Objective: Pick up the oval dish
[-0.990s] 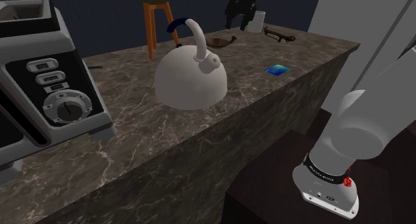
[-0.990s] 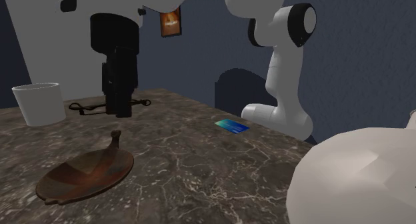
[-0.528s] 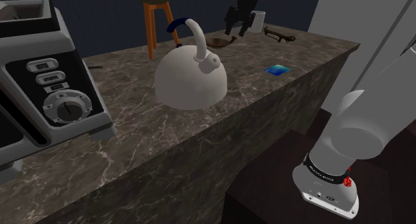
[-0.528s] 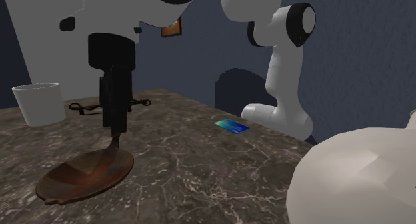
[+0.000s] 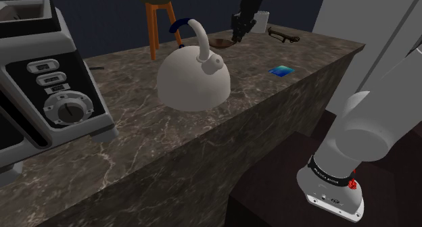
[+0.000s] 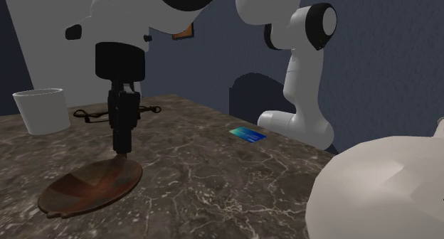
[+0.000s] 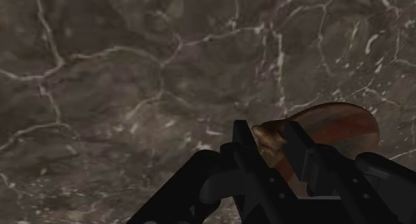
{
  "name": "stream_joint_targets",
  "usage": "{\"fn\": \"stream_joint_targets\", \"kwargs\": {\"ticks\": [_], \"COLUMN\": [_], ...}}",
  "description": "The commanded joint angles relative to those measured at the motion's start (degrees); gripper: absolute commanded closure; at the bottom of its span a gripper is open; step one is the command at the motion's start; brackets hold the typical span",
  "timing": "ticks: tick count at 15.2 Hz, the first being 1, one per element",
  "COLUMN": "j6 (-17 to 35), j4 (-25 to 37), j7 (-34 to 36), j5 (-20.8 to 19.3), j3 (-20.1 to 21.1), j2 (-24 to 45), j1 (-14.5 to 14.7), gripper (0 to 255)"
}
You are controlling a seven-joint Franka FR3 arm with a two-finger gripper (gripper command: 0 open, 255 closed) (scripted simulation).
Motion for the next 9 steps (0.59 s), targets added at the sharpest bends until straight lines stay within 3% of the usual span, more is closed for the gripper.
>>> {"fn": "stream_joint_targets", "kwargs": {"ticks": [1, 9], "j6": [0.01, -3.76], "j4": [-0.01, 4.22], "j7": [0.00, 0.77], "j5": [0.00, -0.08], "j3": [0.00, 0.02], "j2": [0.03, 0.44], "j1": [0.00, 0.08], "gripper": [255, 255]}}
